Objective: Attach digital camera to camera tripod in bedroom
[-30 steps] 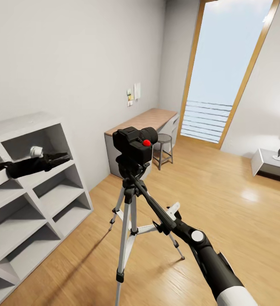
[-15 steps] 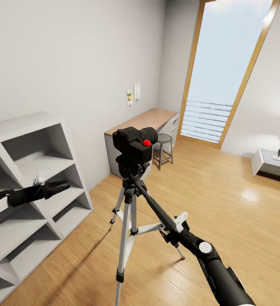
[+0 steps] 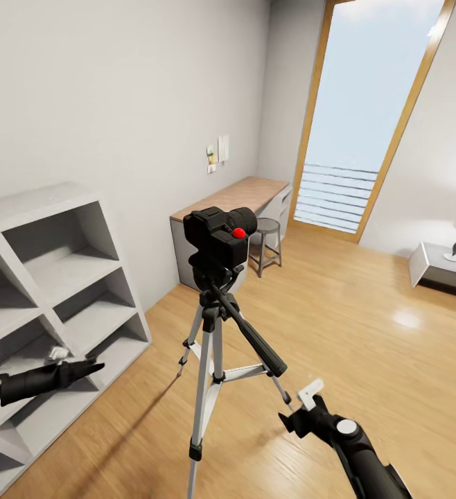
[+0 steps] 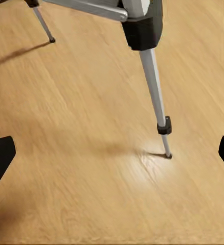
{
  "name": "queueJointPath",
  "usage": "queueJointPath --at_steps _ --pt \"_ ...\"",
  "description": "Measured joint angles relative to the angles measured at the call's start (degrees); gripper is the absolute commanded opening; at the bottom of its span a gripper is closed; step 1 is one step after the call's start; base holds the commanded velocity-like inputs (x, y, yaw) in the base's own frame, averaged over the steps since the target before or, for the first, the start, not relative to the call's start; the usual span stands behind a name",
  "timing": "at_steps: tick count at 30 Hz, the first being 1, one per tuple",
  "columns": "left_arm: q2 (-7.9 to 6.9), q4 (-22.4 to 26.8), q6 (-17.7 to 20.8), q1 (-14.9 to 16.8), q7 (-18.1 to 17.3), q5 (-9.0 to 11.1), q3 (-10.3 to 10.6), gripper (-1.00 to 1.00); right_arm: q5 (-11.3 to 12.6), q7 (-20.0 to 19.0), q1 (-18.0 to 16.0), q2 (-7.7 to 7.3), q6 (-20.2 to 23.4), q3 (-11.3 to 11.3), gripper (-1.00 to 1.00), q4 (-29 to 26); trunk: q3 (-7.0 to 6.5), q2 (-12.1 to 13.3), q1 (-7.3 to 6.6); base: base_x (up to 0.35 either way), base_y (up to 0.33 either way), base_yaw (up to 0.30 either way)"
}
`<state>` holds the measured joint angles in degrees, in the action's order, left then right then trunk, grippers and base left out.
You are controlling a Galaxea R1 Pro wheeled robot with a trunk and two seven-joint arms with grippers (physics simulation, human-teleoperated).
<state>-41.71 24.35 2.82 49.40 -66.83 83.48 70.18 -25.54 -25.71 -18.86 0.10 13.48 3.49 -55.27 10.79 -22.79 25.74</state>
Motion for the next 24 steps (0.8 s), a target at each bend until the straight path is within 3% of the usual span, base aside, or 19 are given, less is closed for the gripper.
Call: queueJointPath --at_steps 5,9,11,12,15,16,19,20,21,24 --pt "0.85 -0.7 0.3 -5.0 3.1 0.1 0.0 1.0 0.1 1.6 0.2 -0.09 1.0 2.1 1.0 6.2 0.0 0.0 0.0 0.0 0.0 0.0" --pt "3.29 -2.3 0.4 -10.9 9.2 0.5 0.1 1.0 0.4 5.8 0.4 -0.71 1.4 3.0 1.0 14.5 0.01 0.0 0.0 0.0 0.0 0.0" --pt "5.1 -3.9 0.4 -13.6 13.2 1.1 0.1 1.0 0.6 8.1 0.4 -1.08 1.4 3.2 1.0 19.2 0.01 0.0 0.0 0.0 0.0 0.0" --pt "7.06 -5.7 0.7 -15.7 17.1 1.9 0.3 1.0 0.7 10.0 0.4 -1.36 1.4 3.5 1.0 23.4 0.02 0.0 0.0 0.0 0.0 0.0" --pt "10.36 -8.9 2.0 -18.5 22.5 3.2 0.3 1.0 1.0 12.0 0.4 -1.75 1.4 4.2 1.0 29.4 0.01 0.0 0.0 0.0 0.0 0.0" --pt "10.4 -9.0 2.1 -18.5 22.6 3.2 0.2 1.0 1.0 12.0 0.3 -1.75 1.4 4.3 1.0 29.5 0.0 0.0 0.0 0.0 0.0 0.0" --pt "13.7 -12.4 3.7 -20.7 27.9 3.9 0.4 1.0 1.2 13.2 0.4 -2.0 1.4 6.1 1.0 33.9 0.01 0.0 0.0 0.0 0.0 0.0" --pt "16.0 -14.5 4.5 -21.7 31.9 4.0 0.6 1.0 1.3 14.3 0.3 -2.23 1.4 7.7 1.0 36.1 0.02 0.0 0.0 0.0 0.0 0.0" --pt "16.11 -14.6 4.5 -21.7 32.1 4.1 0.3 1.0 1.3 14.3 0.3 -2.23 1.4 7.7 1.0 36.2 0.0 0.0 0.0 0.0 0.0 0.0" --pt "19.54 -17.0 5.4 -23.1 38.5 4.2 0.4 1.0 1.4 16.5 0.4 -2.67 1.3 10.0 1.0 39.0 0.01 0.0 0.01 0.0 0.0 0.0"
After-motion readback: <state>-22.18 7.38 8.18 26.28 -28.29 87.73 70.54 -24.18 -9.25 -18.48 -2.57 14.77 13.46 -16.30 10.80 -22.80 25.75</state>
